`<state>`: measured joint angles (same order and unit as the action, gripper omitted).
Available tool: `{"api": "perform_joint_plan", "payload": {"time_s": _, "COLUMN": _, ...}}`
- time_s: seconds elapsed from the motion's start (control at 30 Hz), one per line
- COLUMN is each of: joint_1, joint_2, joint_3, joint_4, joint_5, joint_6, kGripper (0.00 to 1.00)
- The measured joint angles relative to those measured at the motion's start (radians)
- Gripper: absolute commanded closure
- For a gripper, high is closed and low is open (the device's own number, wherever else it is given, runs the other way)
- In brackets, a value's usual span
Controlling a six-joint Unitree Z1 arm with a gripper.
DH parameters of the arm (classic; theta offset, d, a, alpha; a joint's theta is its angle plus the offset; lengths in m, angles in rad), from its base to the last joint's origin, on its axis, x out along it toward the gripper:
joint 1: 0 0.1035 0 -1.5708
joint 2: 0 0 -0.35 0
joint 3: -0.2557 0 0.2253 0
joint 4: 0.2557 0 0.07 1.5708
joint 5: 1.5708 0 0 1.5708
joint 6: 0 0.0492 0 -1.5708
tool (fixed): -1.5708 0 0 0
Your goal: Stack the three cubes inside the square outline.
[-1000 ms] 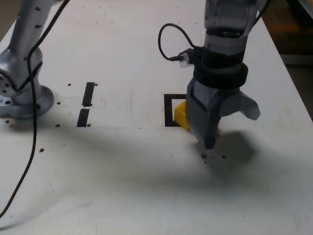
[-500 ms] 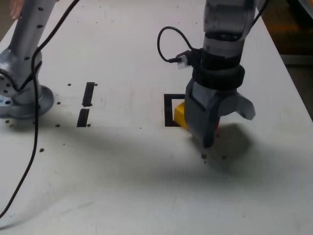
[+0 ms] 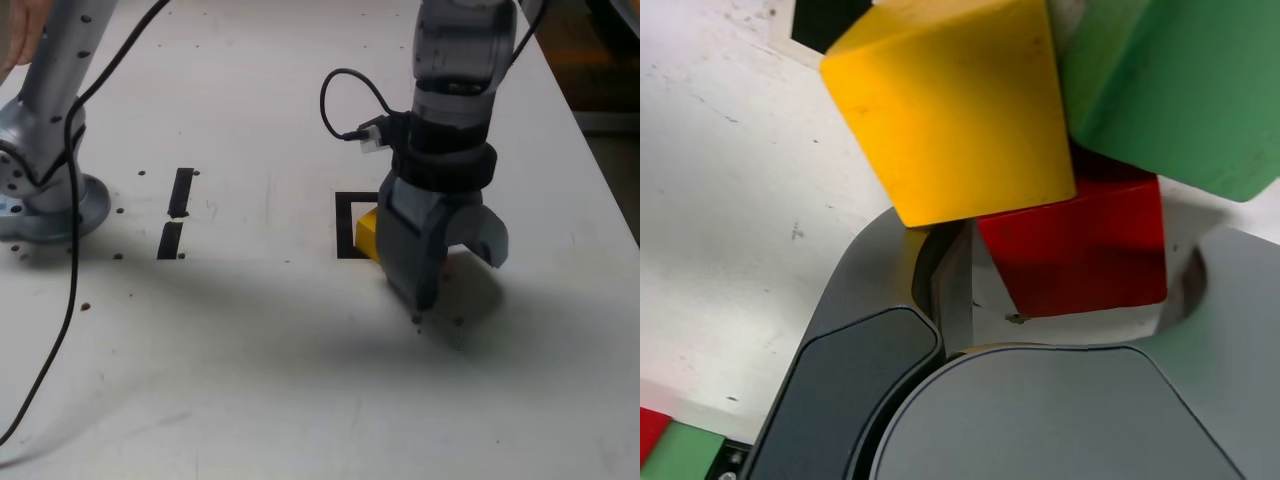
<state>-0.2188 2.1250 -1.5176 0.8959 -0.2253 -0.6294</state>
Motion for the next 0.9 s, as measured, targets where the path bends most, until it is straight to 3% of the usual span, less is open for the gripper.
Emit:
{"api": "perform_joint_plan", "payload": {"time_s": 0.33, "joint_1": -0.001, "joint_2": -0.007, "joint_3": 0.008, "joint_4": -0.067, "joint_5": 0.084, "joint_6": -0.04, "kGripper": 0.78}}
{"api": "perform_joint_plan", "payload": {"time_s": 0.6, "joint_1": -0.002, "joint_2": -0.008, "joint_3": 0.002, "joint_4": -0.056, "joint_5": 0.088, "joint_6": -0.048, "kGripper": 0.87}}
{"api": "perform_joint_plan", "payload": {"time_s": 0.9, "joint_1": -0.021, "joint_2": -0.012, "joint_3": -0.011, "joint_4": -0.018, "joint_5": 0.09, "joint_6": -0.058, "kGripper": 0.88}}
